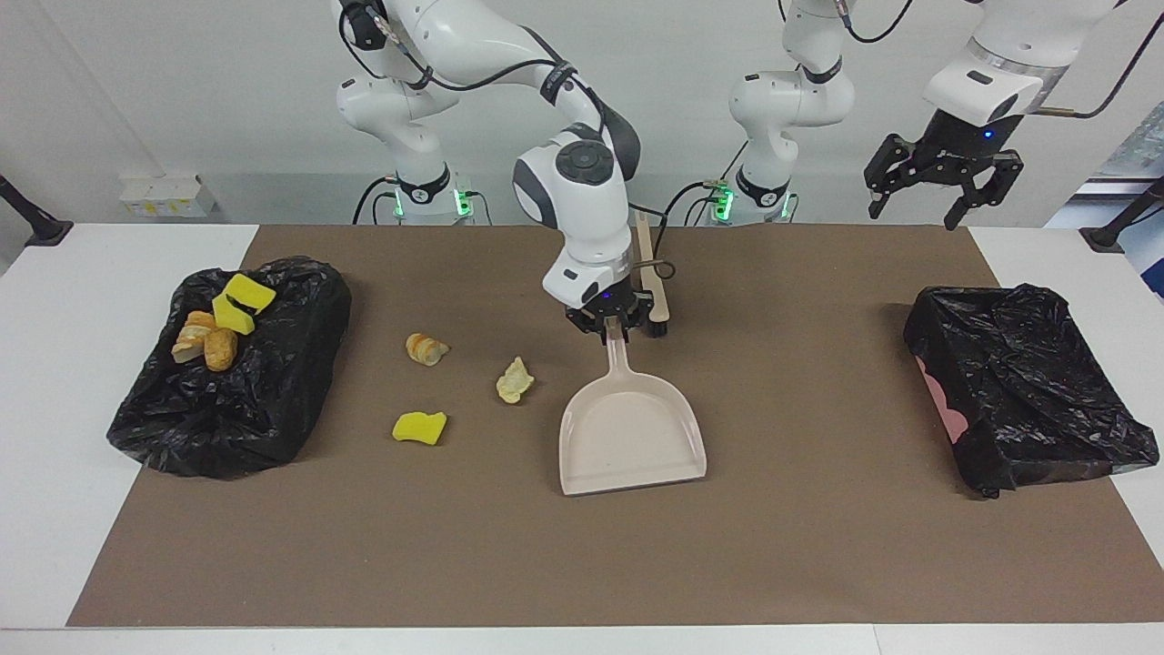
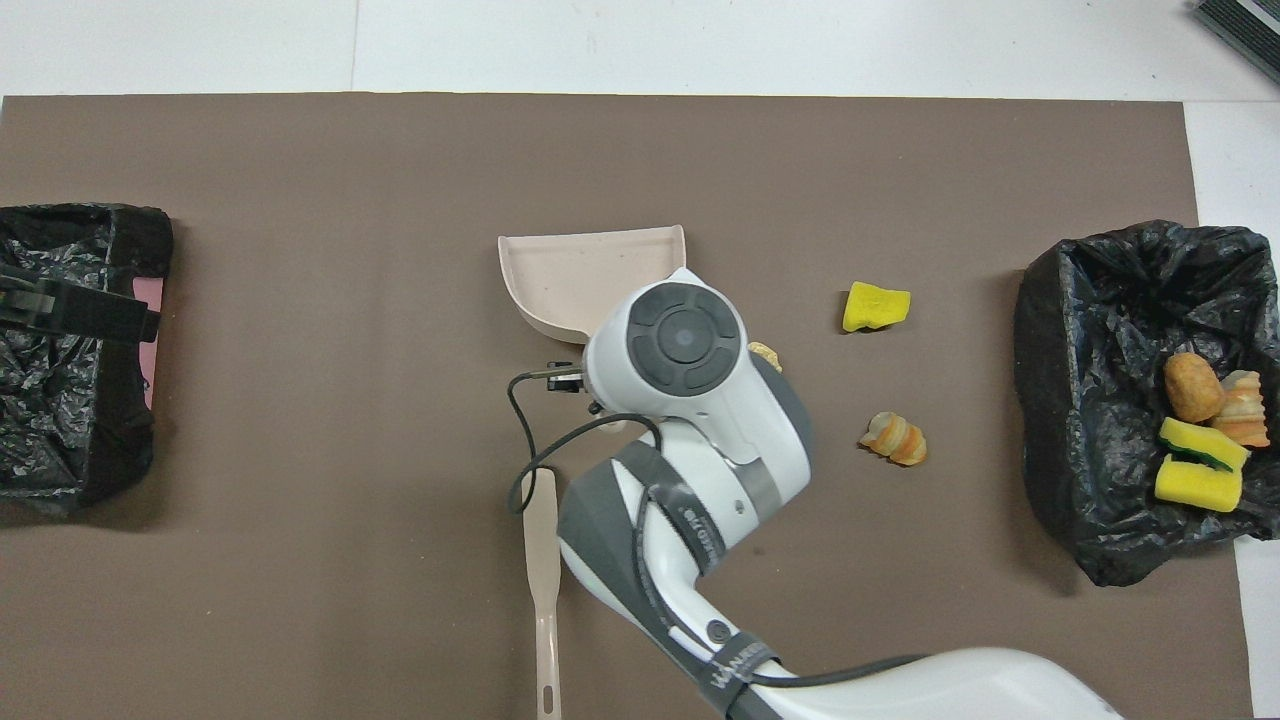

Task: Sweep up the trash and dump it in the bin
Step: 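Bring the empty dustpan back to the table center with the right gripper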

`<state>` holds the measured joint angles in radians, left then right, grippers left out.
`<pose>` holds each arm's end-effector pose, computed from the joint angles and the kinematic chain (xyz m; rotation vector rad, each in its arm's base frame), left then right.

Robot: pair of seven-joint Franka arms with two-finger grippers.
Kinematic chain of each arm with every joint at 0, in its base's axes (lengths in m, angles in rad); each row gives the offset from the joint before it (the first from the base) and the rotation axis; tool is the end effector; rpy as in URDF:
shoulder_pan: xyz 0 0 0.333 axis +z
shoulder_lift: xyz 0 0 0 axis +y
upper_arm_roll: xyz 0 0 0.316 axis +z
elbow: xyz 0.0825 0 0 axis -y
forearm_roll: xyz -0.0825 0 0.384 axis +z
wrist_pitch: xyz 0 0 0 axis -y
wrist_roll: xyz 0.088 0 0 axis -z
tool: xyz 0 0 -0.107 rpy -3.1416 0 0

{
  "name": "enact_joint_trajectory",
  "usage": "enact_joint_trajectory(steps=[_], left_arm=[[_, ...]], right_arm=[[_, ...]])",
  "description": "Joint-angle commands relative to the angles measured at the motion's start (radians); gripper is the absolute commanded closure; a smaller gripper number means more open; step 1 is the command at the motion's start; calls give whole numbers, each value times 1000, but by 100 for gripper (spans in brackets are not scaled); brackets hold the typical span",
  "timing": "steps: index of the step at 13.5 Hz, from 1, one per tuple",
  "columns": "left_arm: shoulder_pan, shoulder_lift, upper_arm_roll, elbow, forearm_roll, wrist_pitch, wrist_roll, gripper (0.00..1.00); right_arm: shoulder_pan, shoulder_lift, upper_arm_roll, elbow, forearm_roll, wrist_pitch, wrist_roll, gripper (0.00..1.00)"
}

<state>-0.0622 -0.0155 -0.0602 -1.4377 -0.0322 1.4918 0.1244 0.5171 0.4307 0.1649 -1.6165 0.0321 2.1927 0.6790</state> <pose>0.5358 -0.0699 0.6881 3.0844 -0.3883 0.1082 0.5425 0.4235 0.3933 -2.9714 0.0501 -0.0857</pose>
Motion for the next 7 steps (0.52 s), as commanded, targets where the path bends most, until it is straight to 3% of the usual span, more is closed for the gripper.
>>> enact_joint_trajectory(steps=[1, 2, 3, 4, 7], left_arm=[[8, -8, -6, 2, 14, -18, 8, 0], [8, -9, -6, 2, 14, -18, 8, 0], [8, -8, -6, 2, 14, -18, 9, 0], [8, -9, -6, 2, 14, -18, 8, 0], [8, -9, -6, 2, 14, -18, 8, 0]], right_arm=[[20, 112, -5, 119, -56, 24, 79, 100], [21, 111, -7, 119, -60, 27, 88, 91], [27, 109, -11, 118, -76, 28, 83, 22], [32, 109, -7, 118, -127, 30, 85, 0], [8, 82, -4, 112, -150, -11, 63, 0]])
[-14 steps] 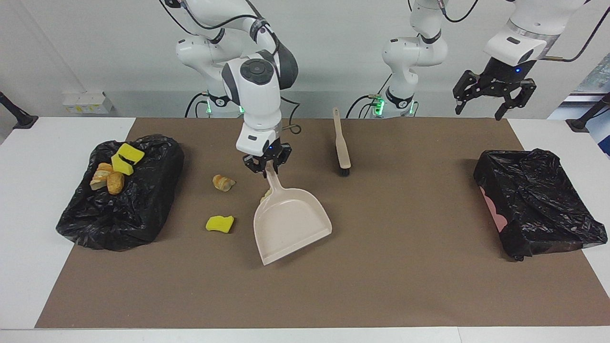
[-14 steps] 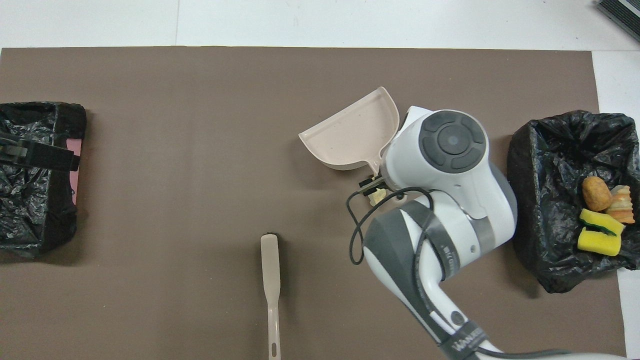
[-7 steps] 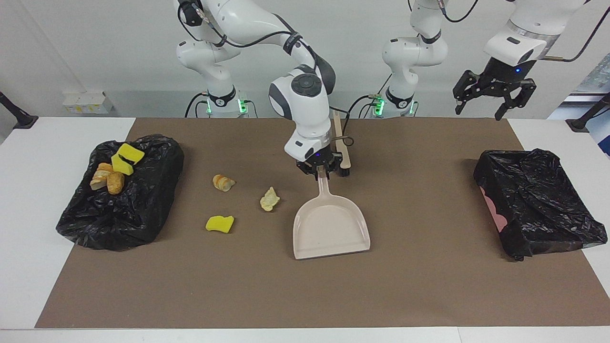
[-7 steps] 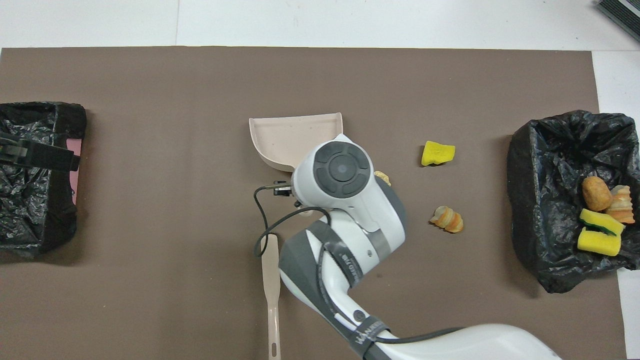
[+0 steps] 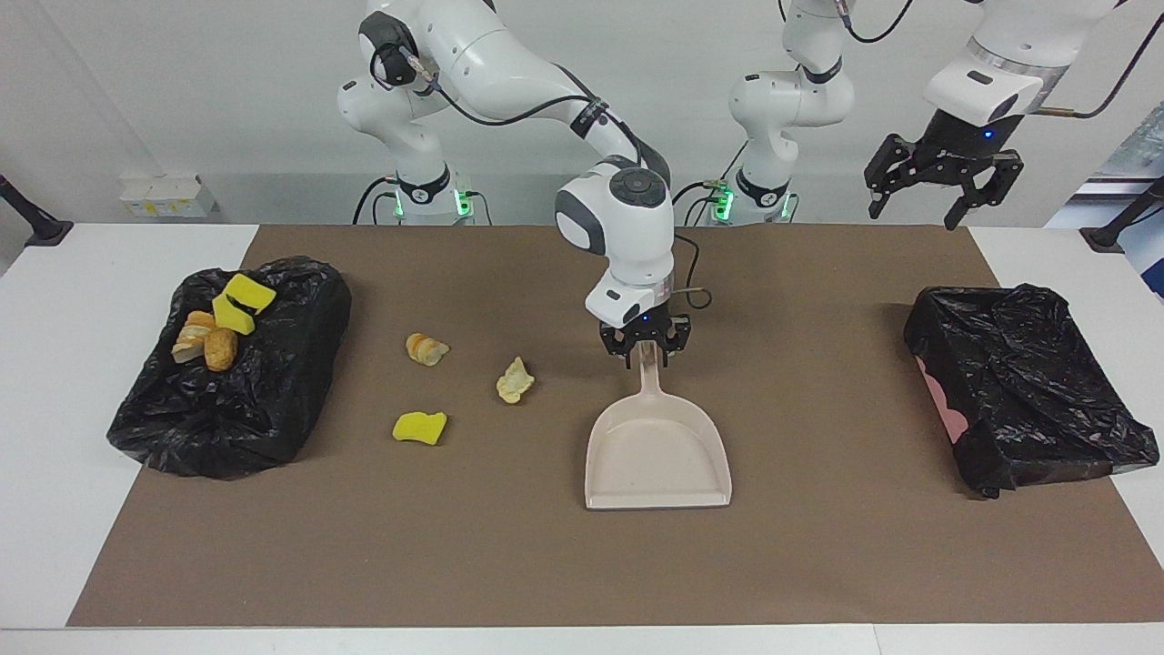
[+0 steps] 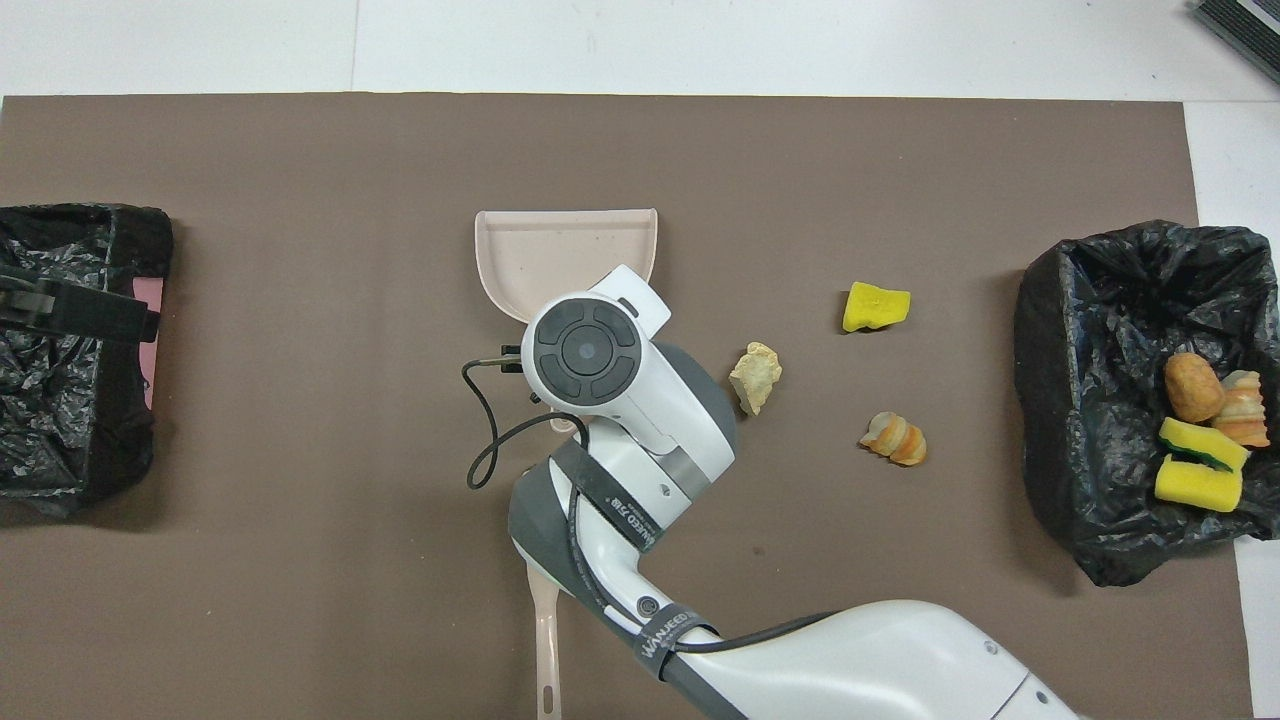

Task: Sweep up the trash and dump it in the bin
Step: 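Bring the empty dustpan back to the table center with the right gripper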

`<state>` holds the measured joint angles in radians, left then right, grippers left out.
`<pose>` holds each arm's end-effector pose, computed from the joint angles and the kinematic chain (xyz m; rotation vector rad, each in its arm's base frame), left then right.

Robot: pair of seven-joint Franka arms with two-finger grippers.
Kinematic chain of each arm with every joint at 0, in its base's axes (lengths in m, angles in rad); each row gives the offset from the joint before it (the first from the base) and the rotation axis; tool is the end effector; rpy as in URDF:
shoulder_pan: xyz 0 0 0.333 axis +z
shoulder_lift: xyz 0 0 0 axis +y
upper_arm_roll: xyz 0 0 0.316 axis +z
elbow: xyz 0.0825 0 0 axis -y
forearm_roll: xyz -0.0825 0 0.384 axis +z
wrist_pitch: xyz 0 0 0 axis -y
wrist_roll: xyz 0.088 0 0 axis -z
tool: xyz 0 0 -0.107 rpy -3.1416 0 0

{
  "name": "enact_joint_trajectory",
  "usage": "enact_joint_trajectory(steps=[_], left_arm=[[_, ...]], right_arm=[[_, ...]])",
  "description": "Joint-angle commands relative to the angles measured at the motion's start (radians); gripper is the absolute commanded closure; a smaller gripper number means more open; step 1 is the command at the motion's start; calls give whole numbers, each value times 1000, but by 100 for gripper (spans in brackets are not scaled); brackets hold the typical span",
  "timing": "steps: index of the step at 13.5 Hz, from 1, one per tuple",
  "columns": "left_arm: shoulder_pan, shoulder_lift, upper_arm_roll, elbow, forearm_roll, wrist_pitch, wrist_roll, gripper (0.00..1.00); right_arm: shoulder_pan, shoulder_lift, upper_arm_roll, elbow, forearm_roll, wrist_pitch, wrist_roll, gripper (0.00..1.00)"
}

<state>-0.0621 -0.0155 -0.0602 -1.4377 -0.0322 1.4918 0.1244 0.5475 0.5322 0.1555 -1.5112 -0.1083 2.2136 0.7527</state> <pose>0.5359 -0.0699 0.6881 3.0844 -0.3882 0.1082 0.5600 0.4456 0.3751 -3.0276 0.0312 -0.2166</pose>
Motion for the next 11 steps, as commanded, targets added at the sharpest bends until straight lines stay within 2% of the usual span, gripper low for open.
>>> enact_joint_trajectory(steps=[1, 4, 7, 10, 11], left_arm=[[8, -8, -6, 2, 14, -18, 8, 0], [8, -9, -6, 2, 14, -18, 8, 0], [-4, -18, -7, -3, 14, -36, 4, 0], [-11, -26, -13, -26, 9, -21, 0, 0], [-13, -44, -16, -55, 3, 1, 0, 0]], right_arm=[[-50, -32, 10, 2, 1, -51, -18, 0], [-38, -118, 18, -7, 50, -159, -15, 0], [0, -223, 19, -73, 52, -268, 25, 0], [74, -296, 29, -170, 59, -276, 103, 0], [87, -329, 33, -226, 111, -267, 108, 0]])
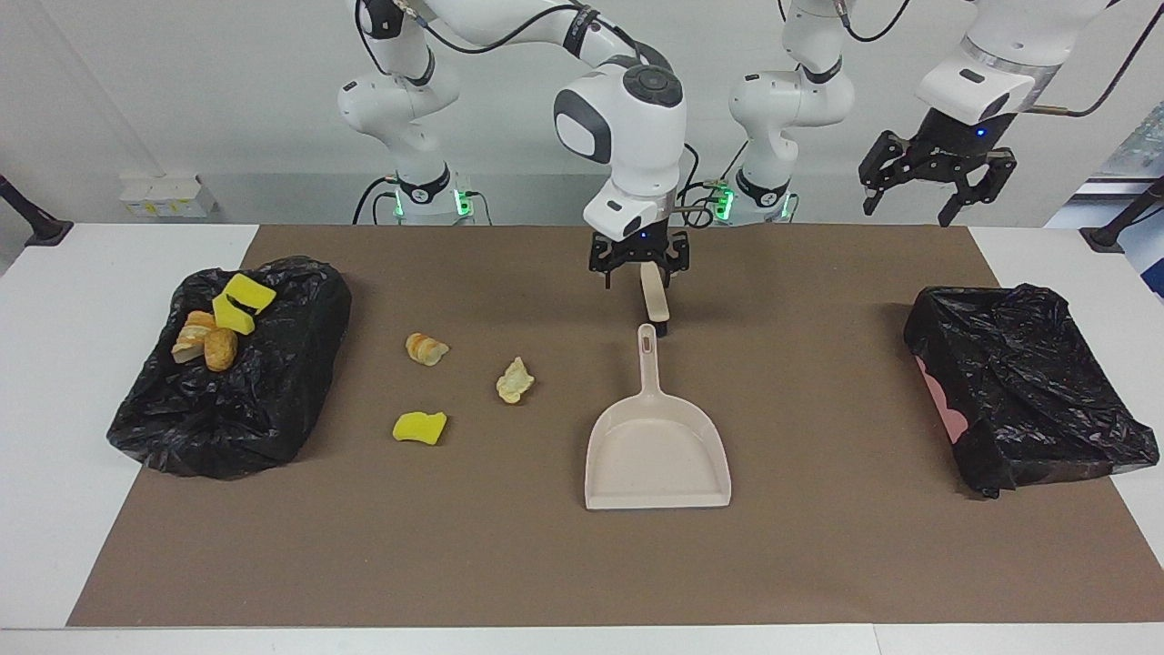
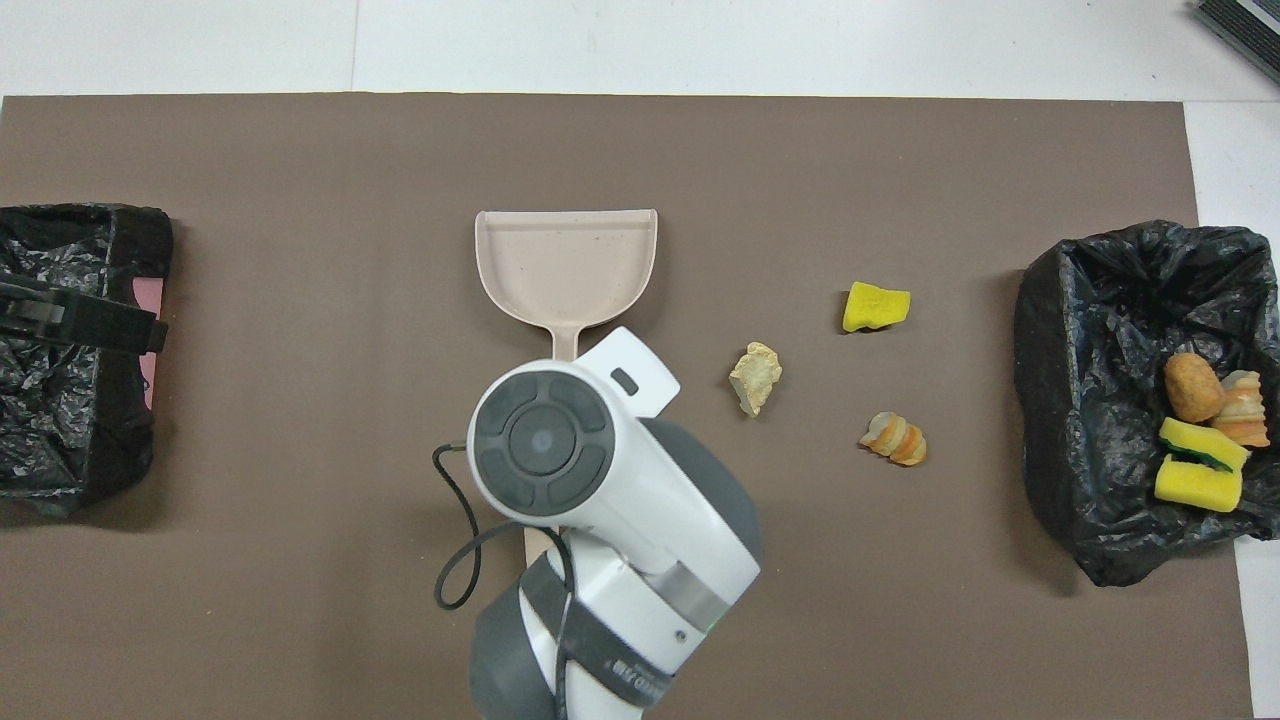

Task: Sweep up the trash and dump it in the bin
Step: 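Bring the empty dustpan back to the table center with the right gripper, then grasp the dustpan with the left gripper while the right gripper grasps the brush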

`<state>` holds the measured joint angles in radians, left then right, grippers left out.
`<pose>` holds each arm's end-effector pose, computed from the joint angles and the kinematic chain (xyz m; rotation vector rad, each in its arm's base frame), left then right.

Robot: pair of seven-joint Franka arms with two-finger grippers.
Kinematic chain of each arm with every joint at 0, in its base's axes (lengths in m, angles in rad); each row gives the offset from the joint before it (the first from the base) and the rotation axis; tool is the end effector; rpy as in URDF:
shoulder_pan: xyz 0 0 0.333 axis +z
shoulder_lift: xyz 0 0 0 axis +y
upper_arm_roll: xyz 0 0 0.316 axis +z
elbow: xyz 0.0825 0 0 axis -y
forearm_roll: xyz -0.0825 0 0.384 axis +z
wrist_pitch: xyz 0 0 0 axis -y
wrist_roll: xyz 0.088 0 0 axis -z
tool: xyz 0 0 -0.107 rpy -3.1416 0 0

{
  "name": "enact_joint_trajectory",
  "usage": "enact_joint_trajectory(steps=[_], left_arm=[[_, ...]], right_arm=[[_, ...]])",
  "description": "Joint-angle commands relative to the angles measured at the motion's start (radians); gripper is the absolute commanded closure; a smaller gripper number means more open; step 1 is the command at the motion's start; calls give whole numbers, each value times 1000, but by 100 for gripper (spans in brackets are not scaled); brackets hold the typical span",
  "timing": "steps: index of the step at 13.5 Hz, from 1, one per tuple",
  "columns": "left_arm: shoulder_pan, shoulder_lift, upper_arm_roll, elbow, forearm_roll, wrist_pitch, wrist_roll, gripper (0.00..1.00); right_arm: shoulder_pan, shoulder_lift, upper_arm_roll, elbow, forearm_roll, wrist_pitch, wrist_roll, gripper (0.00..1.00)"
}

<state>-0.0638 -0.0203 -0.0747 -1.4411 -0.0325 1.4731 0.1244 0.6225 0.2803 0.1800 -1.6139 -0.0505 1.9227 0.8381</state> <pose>0.5312 -0.0784 0.6873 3.0818 -0.4138 0.0809 0.4604 0.4553 0.4681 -3.1157 0.0416 -0.0333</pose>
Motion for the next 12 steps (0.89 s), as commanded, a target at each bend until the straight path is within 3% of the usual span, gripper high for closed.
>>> enact_joint_trajectory(steps=[1, 3, 7, 8, 9, 12], left_arm=[[-27, -49, -4, -89, 2, 53, -2, 0], [-79, -50, -4, -149, 2, 128, -34, 0], [-210, -24, -4, -306, 3, 373, -202, 0], [-241, -20, -4, -349, 2, 425, -228, 0], [-267, -14, -4, -387, 2, 465, -251, 0], [-361, 95, -4, -406, 3, 591, -362, 0]], right_arm=[[22, -114, 10, -189, 93, 36, 27, 0], [51, -154, 12, -280, 101, 85, 30, 0], [137, -133, 12, -371, 104, 159, 53, 0], [155, -130, 12, -394, 112, 180, 55, 4], [164, -132, 12, -432, 133, 232, 53, 15], [192, -124, 13, -471, 187, 280, 36, 27]])
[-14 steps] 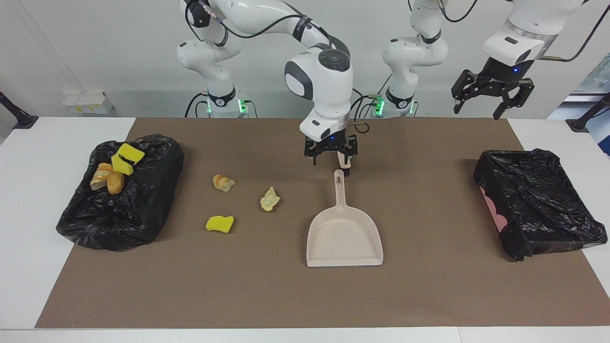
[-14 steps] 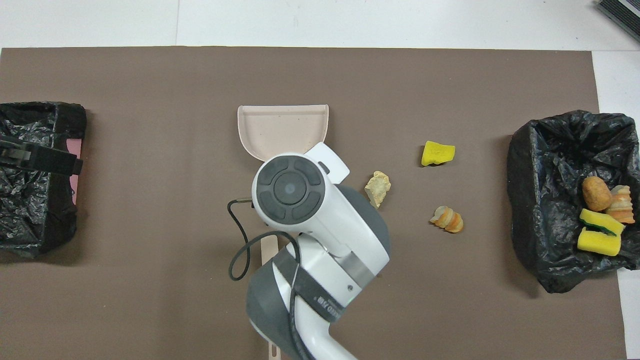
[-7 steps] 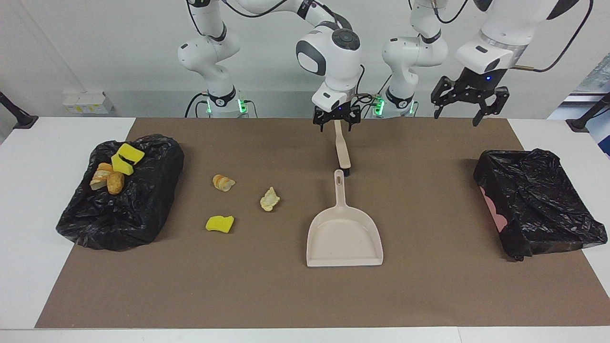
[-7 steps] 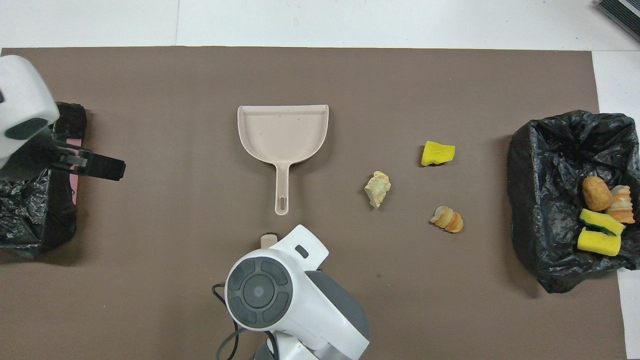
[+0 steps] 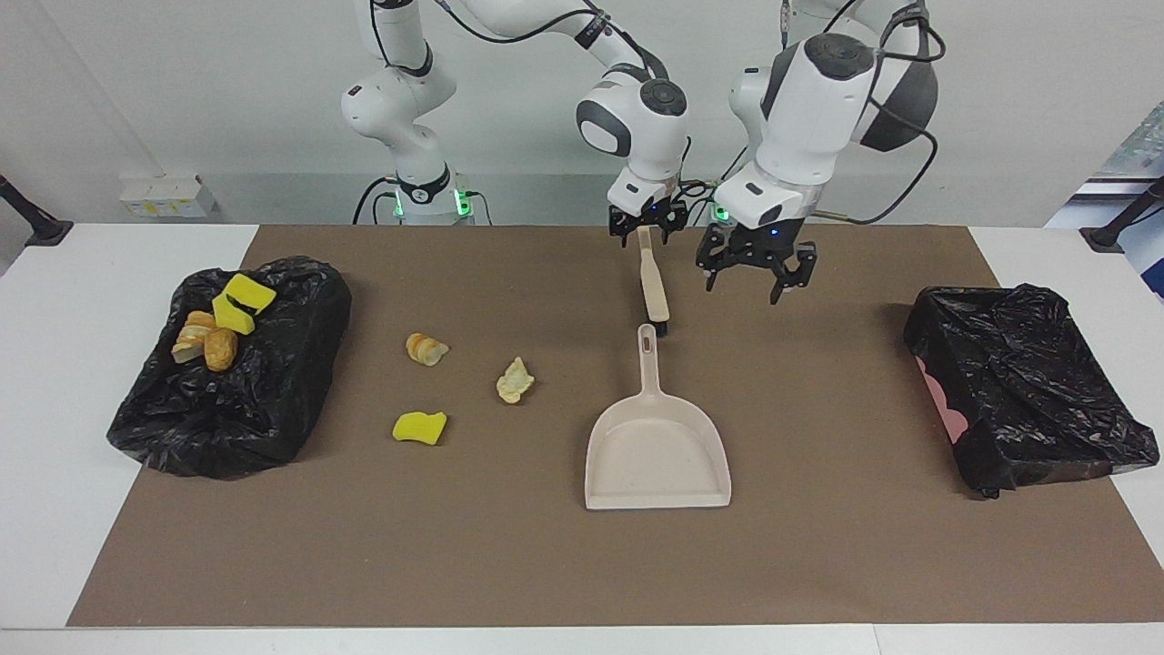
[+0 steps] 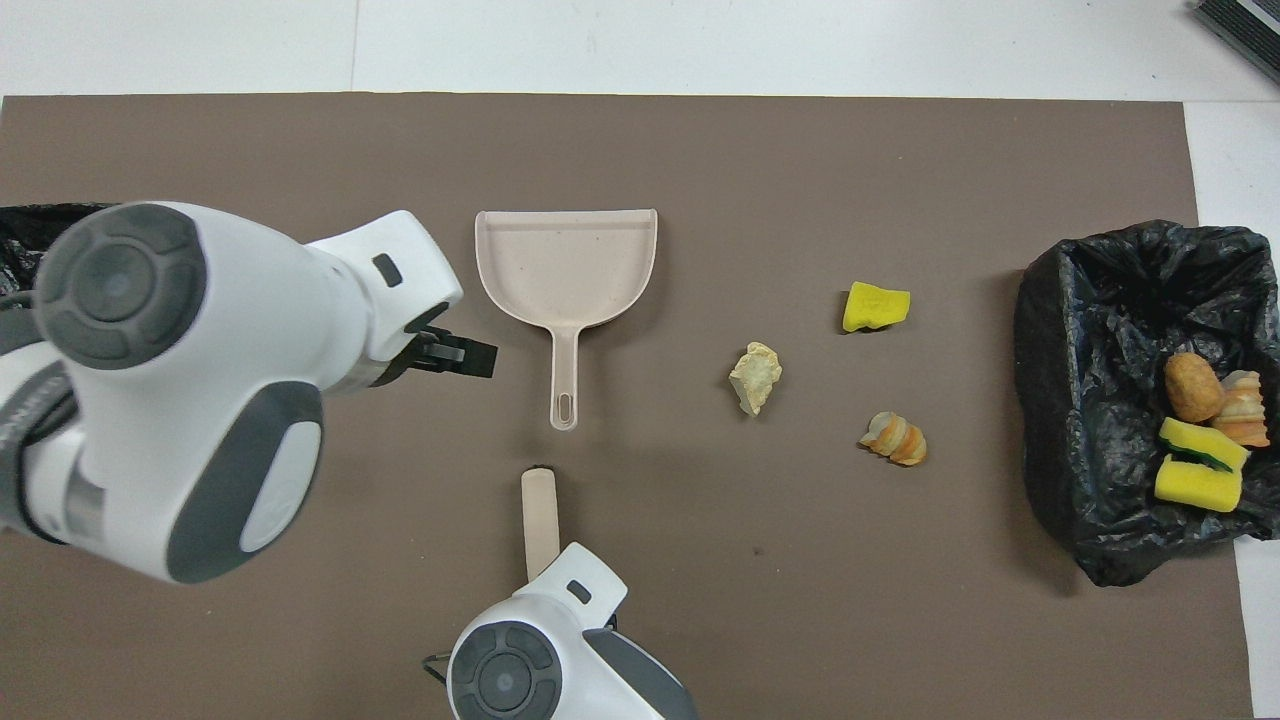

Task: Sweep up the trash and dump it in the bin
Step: 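Grasp the dustpan with the left gripper while the right gripper grasps the brush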

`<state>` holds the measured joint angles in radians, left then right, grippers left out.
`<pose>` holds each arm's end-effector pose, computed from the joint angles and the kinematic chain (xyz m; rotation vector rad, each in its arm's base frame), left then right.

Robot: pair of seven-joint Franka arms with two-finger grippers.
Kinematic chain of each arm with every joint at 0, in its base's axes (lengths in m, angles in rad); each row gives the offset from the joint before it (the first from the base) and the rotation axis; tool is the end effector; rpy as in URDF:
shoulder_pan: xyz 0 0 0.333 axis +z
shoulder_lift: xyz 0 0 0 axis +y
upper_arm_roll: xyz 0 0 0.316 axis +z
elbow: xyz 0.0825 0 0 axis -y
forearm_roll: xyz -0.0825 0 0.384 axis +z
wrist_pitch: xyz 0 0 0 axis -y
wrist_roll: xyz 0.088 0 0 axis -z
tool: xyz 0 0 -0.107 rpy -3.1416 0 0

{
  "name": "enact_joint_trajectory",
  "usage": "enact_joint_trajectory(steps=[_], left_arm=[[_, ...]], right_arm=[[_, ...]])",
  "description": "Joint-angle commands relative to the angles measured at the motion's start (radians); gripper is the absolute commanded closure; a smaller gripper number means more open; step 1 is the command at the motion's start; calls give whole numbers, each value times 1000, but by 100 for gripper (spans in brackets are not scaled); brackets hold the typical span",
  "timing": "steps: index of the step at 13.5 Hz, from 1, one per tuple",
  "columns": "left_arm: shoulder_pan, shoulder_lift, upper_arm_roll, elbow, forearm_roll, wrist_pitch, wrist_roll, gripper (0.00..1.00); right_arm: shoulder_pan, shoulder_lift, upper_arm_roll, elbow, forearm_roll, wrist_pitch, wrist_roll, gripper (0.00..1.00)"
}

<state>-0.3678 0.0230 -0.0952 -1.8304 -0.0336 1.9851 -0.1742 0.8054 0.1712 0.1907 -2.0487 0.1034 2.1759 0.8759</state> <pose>0.5207 -0.2618 0.5247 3.0339 -0.4231 0.1757 0.3107 0.4828 0.3552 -3.0996 -0.0891 0.1836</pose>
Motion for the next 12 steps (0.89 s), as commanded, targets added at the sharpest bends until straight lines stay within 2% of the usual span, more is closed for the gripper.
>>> enact_joint_trajectory(steps=[1, 3, 5, 9, 11, 12], left_arm=[[-92, 99, 18, -16, 6, 116, -109, 0], [-138, 167, 18, -33, 11, 214, -184, 0], [-167, 208, 20, -61, 15, 274, -205, 0], [-161, 209, 20, -156, 15, 392, -208, 0], [-160, 209, 20, -159, 15, 389, -209, 3], [-160, 207, 19, -161, 15, 385, -209, 12]], right_arm=[[9, -15, 3, -39, 35, 24, -2, 31], [11, -16, 3, -39, 35, 22, -5, 51], [12, -19, 6, -44, 36, 22, -11, 52], [32, -19, 6, -51, 71, 22, -12, 53], [34, -15, 6, -53, 72, 19, -17, 69], [32, -12, 4, -51, 72, 21, -18, 90]])
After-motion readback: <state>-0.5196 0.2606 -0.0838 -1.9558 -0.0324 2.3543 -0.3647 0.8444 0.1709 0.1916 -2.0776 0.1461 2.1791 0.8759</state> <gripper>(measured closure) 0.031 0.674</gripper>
